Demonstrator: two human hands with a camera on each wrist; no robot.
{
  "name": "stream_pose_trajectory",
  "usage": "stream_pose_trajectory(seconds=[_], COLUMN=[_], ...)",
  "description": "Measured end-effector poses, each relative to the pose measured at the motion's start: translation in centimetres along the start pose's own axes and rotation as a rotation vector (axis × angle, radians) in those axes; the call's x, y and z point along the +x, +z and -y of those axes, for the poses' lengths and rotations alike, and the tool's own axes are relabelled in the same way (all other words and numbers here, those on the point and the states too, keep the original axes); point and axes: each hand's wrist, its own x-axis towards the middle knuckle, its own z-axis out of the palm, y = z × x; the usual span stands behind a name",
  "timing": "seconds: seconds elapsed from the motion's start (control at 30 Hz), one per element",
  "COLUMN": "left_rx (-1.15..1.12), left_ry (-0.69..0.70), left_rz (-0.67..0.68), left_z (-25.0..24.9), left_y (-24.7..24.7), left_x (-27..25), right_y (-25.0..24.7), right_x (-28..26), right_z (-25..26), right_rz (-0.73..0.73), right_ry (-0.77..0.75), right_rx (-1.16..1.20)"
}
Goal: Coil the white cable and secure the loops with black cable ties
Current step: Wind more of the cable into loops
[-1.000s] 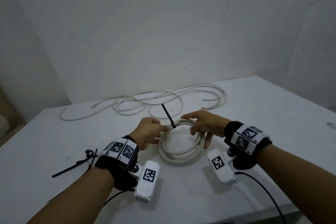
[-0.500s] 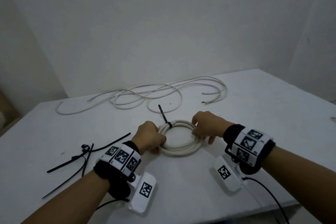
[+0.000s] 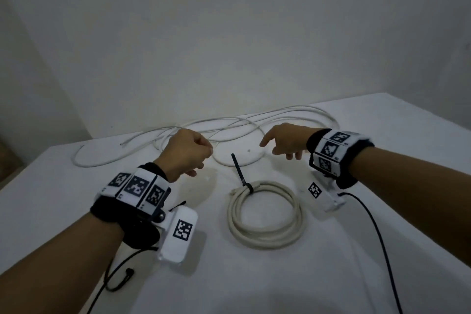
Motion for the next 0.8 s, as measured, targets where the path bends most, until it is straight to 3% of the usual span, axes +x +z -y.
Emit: stream_pose_trajectory(seconds=[0.13, 0.37, 0.43, 0.5, 0.63, 0.73, 0.8], left_rx=[0.005, 0.022, 0.018, 0.003, -0.029, -0.067, -0.084], left_ry=[-0.015, 0.014, 0.049, 0.085, 0.141, 0.171, 0.203], left_rz=[-0.011, -0.006, -0.02, -0.053, -0.129, -0.143, -0.145], left_z=[1.0, 1.7, 1.2, 0.6, -0.5, -0.9, -1.1], left_y=[-1.3, -3.1, -4.0, -4.9, -6.1, -6.0, -5.7], left_x=[1.8, 2.0, 1.8, 1.5, 1.0, 0.4, -0.1], right_y=[0.7, 0.2, -2.2, -5.5, -11.7, -14.5, -15.0], right_x=[3.0, 3.0, 2.1, 1.4, 0.5, -0.2, -0.7], right_z=[0.8, 1.3, 1.5, 2.2, 5.0, 7.0, 8.6], right_rz=[0.106, 0.001, -0.133, -0.364, -0.712, -0.715, -0.579], right_ry=[-0.033, -0.189, -0.182, -0.189, -0.16, -0.148, -0.206], right_rx=[-0.216, -0.658, -0.485, -0.267, 0.297, 0.792, 1.154])
